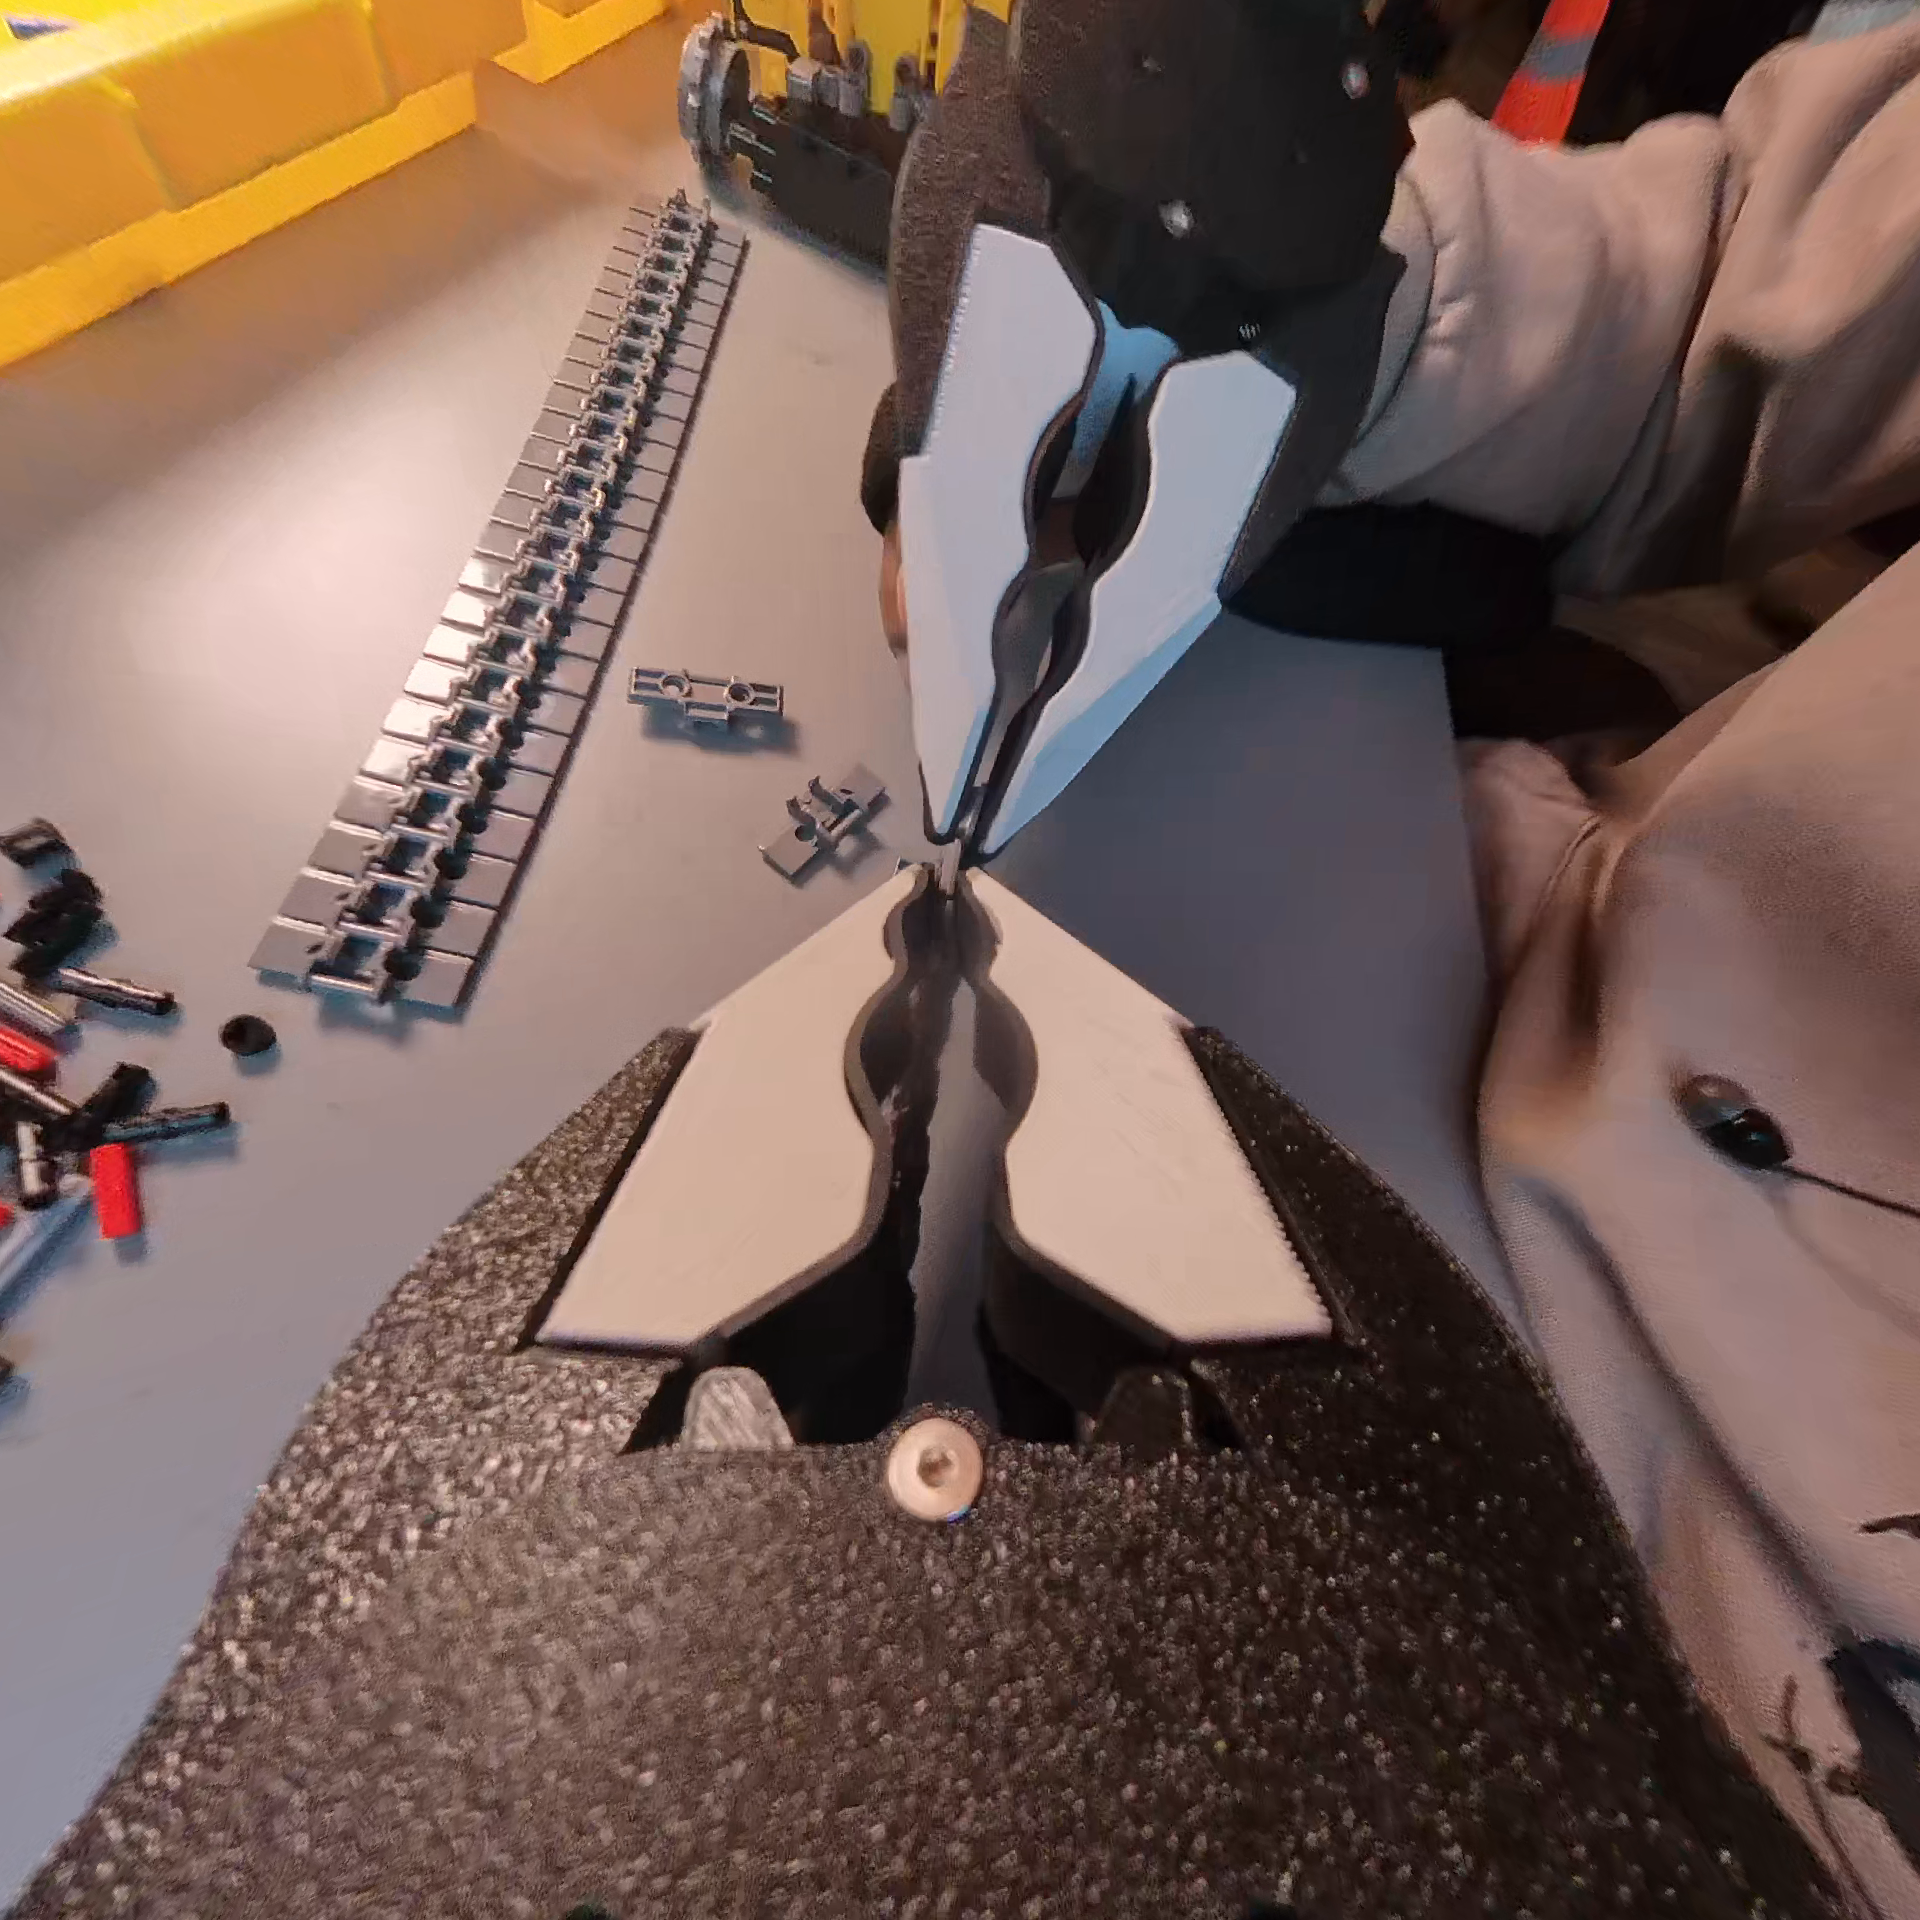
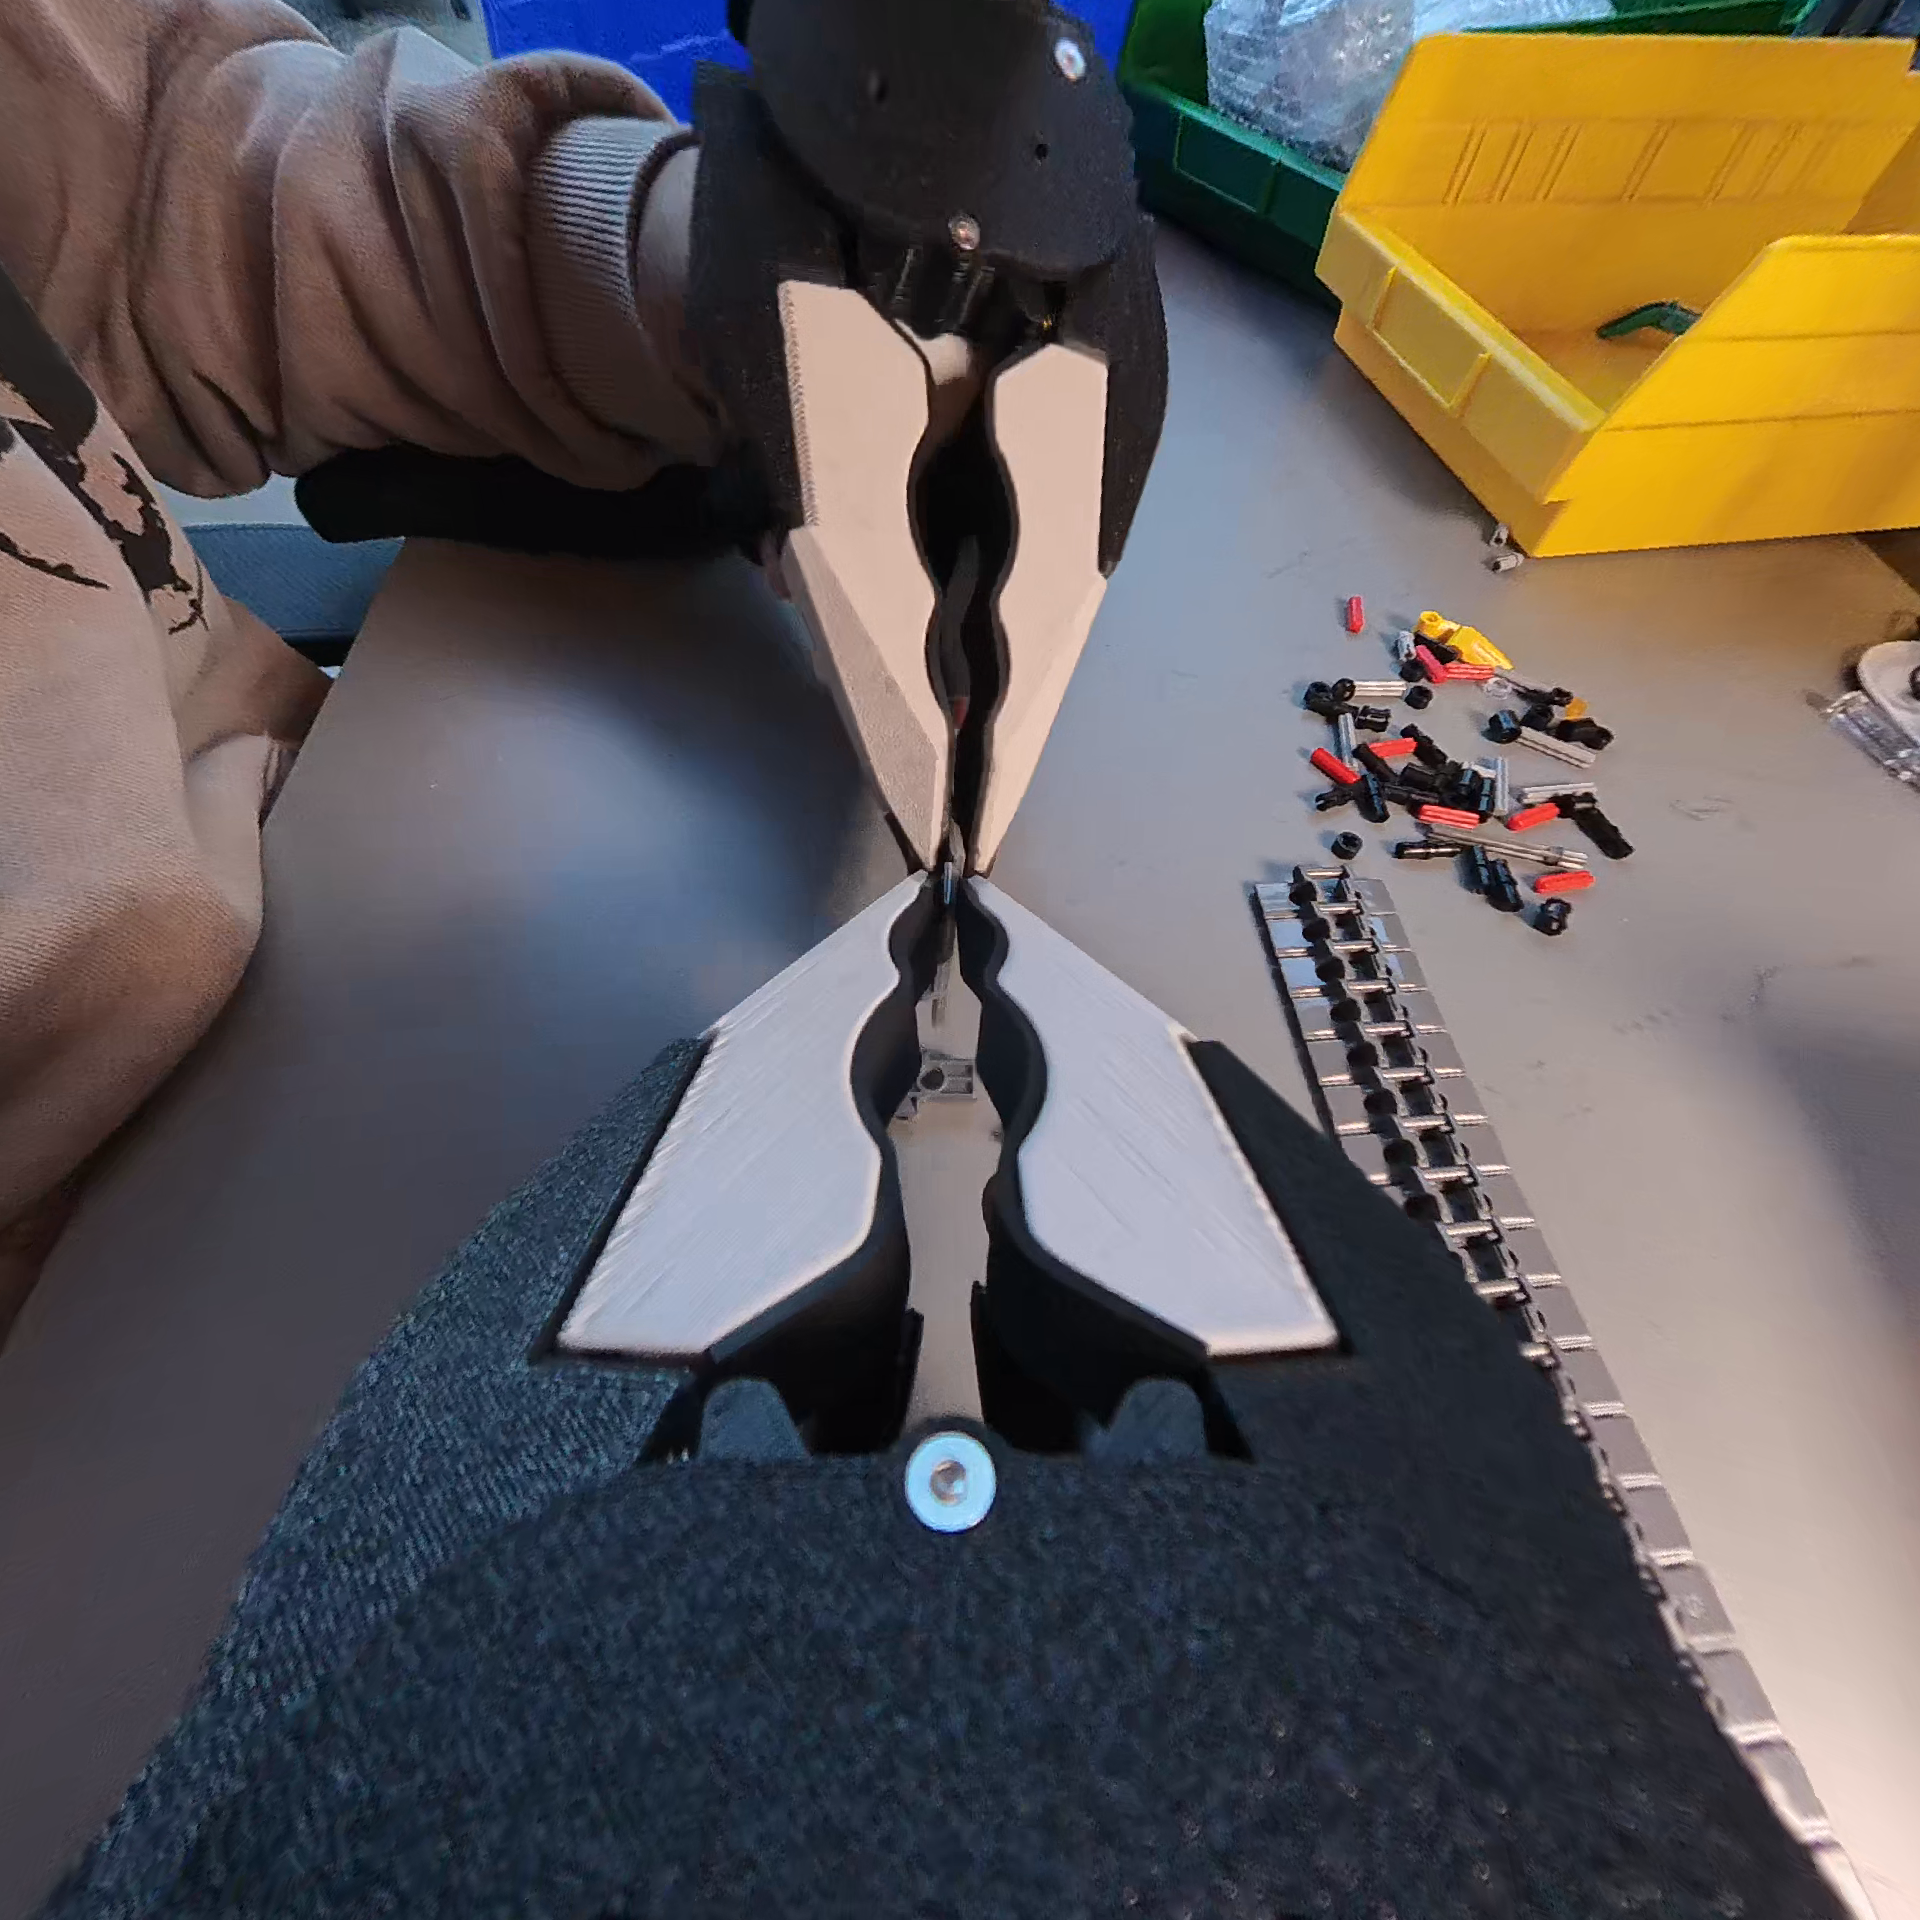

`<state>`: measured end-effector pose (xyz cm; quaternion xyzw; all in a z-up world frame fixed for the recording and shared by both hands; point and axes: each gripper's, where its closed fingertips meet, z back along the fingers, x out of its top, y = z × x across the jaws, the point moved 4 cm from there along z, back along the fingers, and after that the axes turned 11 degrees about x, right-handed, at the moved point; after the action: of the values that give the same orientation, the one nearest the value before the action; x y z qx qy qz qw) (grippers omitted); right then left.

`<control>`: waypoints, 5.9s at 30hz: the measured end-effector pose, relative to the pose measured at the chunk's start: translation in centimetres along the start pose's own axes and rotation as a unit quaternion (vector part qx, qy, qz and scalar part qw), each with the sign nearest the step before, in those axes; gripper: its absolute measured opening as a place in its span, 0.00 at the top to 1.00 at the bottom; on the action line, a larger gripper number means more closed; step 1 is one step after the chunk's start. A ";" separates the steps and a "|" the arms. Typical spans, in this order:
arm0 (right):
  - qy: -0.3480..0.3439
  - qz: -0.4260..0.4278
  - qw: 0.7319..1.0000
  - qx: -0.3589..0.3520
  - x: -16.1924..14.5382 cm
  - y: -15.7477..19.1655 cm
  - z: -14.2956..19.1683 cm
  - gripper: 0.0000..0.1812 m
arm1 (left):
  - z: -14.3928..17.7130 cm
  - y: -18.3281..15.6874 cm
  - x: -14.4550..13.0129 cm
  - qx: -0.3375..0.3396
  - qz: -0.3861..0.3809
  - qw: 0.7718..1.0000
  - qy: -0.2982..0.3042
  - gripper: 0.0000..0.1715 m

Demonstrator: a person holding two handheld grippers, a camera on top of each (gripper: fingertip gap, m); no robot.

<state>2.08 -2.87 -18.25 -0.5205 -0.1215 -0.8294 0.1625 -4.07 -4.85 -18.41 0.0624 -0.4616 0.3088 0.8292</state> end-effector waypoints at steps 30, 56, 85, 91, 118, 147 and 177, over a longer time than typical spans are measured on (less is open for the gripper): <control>0.041 -0.040 0.998 -0.022 -1.9 -0.4 -0.1 0.87 | -0.2 0.9 -0.2 0.005 0.029 1.000 0.008 0.99; 0.000 -0.060 0.998 0.022 -0.9 0.3 -0.5 1.00 | 0.7 -0.2 -0.1 -0.029 -0.007 1.000 -0.001 0.94; 0.050 0.021 0.998 -0.008 -1.3 0.9 -0.9 1.00 | -0.7 0.2 -1.7 -0.021 0.008 0.999 0.049 0.98; 0.096 0.098 0.988 -0.066 -1.4 1.1 -1.5 1.00 | -0.8 0.9 -1.7 -0.016 0.051 0.997 0.051 0.98; 0.062 0.031 0.998 -0.002 -1.2 1.0 -0.5 1.00 | -0.9 -0.5 -1.2 0.037 -0.100 0.993 0.042 0.98; 0.011 0.121 0.992 -0.034 2.0 2.3 -0.7 1.00 | -0.5 1.6 0.4 0.101 -0.095 0.988 0.069 0.99; -0.067 -0.136 0.986 0.064 0.6 0.1 0.5 0.97 | 1.3 -0.7 1.1 0.002 -0.037 0.999 0.011 0.97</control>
<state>2.29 -2.86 -17.50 -0.5417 -0.2544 -0.7979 0.0721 -4.15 -5.43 -16.63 0.0780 -0.4490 0.2798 0.8450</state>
